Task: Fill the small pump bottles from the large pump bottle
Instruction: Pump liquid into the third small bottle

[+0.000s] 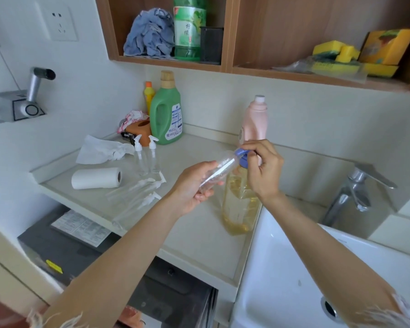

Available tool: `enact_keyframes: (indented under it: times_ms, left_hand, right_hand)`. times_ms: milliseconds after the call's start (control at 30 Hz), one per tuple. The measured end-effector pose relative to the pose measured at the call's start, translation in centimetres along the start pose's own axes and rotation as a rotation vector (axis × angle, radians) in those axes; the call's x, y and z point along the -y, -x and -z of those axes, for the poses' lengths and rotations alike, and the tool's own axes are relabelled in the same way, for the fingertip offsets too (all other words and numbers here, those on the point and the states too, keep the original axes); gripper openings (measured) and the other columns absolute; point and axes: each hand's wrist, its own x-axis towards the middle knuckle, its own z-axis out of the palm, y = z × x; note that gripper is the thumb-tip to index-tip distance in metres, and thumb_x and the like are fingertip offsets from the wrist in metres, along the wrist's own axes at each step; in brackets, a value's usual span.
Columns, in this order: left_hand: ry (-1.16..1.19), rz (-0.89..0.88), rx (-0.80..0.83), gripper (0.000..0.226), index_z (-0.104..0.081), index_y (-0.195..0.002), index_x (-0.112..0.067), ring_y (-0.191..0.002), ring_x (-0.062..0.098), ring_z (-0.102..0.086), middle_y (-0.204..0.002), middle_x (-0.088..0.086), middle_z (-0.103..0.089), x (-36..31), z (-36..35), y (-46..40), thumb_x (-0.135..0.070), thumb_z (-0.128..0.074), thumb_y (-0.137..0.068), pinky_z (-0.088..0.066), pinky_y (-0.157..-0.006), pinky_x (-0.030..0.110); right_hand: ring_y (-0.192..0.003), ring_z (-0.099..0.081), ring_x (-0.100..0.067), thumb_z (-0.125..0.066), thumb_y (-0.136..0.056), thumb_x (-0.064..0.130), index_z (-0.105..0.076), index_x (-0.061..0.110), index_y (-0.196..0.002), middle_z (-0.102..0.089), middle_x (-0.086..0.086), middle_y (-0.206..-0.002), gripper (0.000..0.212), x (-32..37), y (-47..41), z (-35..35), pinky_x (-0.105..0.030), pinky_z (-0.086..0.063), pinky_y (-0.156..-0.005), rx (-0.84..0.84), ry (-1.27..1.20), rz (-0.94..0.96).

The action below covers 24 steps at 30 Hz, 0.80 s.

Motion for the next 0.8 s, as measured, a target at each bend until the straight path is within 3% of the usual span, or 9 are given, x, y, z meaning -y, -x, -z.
enact_keyframes:
  times_ms: [167, 300, 400, 567, 800]
  left_hand:
    - [-0.008, -0.03, 0.006, 0.019, -0.063, -0.098, -0.013, -0.038, 0.007, -0.037, -0.071, 0.004, -0.064, 0.1, 0.0, 0.1, -0.03, -0.055, -0.093, -0.02, -0.033, 0.014]
    - [0.041, -0.05, 0.021, 0.02, -0.063, -0.096, -0.015, -0.04, 0.007, -0.04, -0.074, 0.004, -0.064, -0.3, -0.2, 0.3, -0.033, -0.053, -0.094, -0.023, -0.034, 0.013]
    - [0.074, -0.038, 0.022, 0.025, -0.063, -0.094, -0.015, -0.04, 0.007, -0.039, -0.075, 0.005, -0.064, -0.5, -0.3, 0.2, -0.037, -0.05, -0.095, -0.023, -0.033, 0.013]
    - [0.11, -0.015, 0.022, 0.028, -0.062, -0.1, -0.013, -0.039, 0.007, -0.038, -0.07, 0.003, -0.065, 0.0, -0.1, -0.3, -0.037, -0.05, -0.095, -0.022, -0.033, 0.012]
    - [0.091, 0.031, 0.008, 0.024, -0.062, -0.095, -0.014, -0.037, 0.007, -0.036, -0.07, 0.004, -0.065, 0.7, 0.4, -1.1, -0.035, -0.05, -0.093, -0.018, -0.032, 0.013]
  right_hand:
    - [-0.08, -0.063, -0.02, -0.041, -0.077, 0.008, -0.074, 0.005, -0.08, -0.069, -0.002, -0.083, 0.034, 0.4, -0.6, 1.0, -0.024, -0.049, -0.076, 0.091, 0.052, 0.023]
    - [-0.083, -0.062, -0.01, -0.038, -0.079, 0.014, -0.075, 0.003, -0.084, -0.067, 0.003, -0.087, 0.039, 0.8, -2.7, 2.3, -0.02, -0.048, -0.08, 0.183, 0.034, 0.02]
    - [-0.084, -0.062, -0.012, -0.039, -0.083, 0.016, -0.074, 0.001, -0.084, -0.067, 0.002, -0.086, 0.038, 0.9, -3.8, 2.4, -0.022, -0.049, -0.079, 0.214, 0.035, 0.024]
    - [-0.088, -0.065, -0.017, -0.042, -0.087, 0.01, -0.074, 0.001, -0.088, -0.067, 0.0, -0.092, 0.034, -0.1, -1.9, 1.9, -0.022, -0.048, -0.083, 0.131, 0.016, 0.052]
    - [-0.079, -0.063, -0.022, -0.043, -0.075, 0.001, -0.073, 0.004, -0.078, -0.065, 0.003, -0.082, 0.03, -0.5, -0.2, 0.4, -0.026, -0.047, -0.073, 0.057, -0.006, 0.028]
